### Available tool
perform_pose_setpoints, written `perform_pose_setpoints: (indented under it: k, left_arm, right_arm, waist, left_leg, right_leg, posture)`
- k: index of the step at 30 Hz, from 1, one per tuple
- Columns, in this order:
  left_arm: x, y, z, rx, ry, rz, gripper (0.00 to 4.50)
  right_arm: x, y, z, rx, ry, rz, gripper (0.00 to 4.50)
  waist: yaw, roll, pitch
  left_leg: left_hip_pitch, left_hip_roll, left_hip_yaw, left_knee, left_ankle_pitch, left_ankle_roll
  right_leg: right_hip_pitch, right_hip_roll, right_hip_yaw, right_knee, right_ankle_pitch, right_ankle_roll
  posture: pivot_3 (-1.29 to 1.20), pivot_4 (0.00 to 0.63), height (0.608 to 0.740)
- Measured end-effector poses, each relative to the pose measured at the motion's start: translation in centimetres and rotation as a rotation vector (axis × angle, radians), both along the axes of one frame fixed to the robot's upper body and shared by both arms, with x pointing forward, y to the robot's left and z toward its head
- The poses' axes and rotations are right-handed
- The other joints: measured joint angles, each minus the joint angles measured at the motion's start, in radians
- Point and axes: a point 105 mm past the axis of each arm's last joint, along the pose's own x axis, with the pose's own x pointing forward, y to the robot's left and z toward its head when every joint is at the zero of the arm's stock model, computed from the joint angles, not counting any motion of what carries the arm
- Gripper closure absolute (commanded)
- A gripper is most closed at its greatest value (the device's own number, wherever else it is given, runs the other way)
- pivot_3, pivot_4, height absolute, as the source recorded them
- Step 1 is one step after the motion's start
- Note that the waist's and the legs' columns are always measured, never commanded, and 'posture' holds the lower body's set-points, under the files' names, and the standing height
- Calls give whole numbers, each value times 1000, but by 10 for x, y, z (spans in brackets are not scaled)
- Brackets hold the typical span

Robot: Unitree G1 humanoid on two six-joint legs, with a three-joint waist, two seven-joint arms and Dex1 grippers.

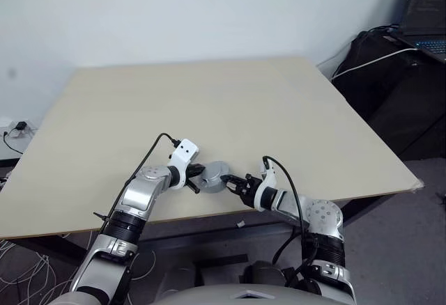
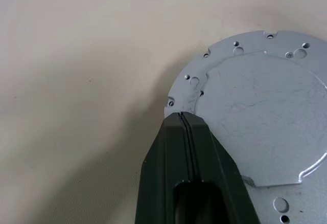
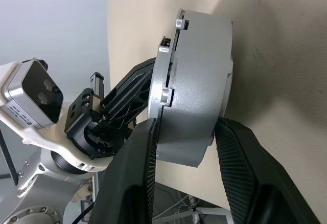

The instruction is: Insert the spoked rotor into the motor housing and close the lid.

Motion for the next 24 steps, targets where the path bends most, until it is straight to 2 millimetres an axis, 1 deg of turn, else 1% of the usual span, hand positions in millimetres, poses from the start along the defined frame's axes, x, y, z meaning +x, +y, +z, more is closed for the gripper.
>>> perform_pose_setpoints:
  k: [18,20,21,24]
  left_arm:
    - [2,4,-1,6,-2,13,4500]
    - [2,4,-1,7,-2,14,4500]
    - [1,3,-2,6,0,15,4500]
    - [2,2,-1,4,0,14,4500]
  right_arm:
    - [7,3,5,-53,-47,-4,3066]
    - [7,3,5,-56,-50,-5,2327]
    - [8,5,6,-56,-56,0,2068]
    - [9,5,9,-58,-74,-1,1062]
  waist:
    - [0,0,0]
    - [0,0,0]
    - [-1,0,0]
    - [-1,0,0]
  left_leg:
    - [1,1,0,0,0,-1]
    - [1,1,0,0,0,-1]
    - [0,1,0,0,0,-1]
    - [1,1,0,0,0,-1]
  right_leg:
    - [0,1,0,0,0,-1]
    - [0,1,0,0,0,-1]
    - [0,1,1,0,0,-1]
    - [0,1,1,0,0,-1]
  posture:
    - [0,0,740]
    - [0,0,740]
    - [0,0,740]
    - [0,0,740]
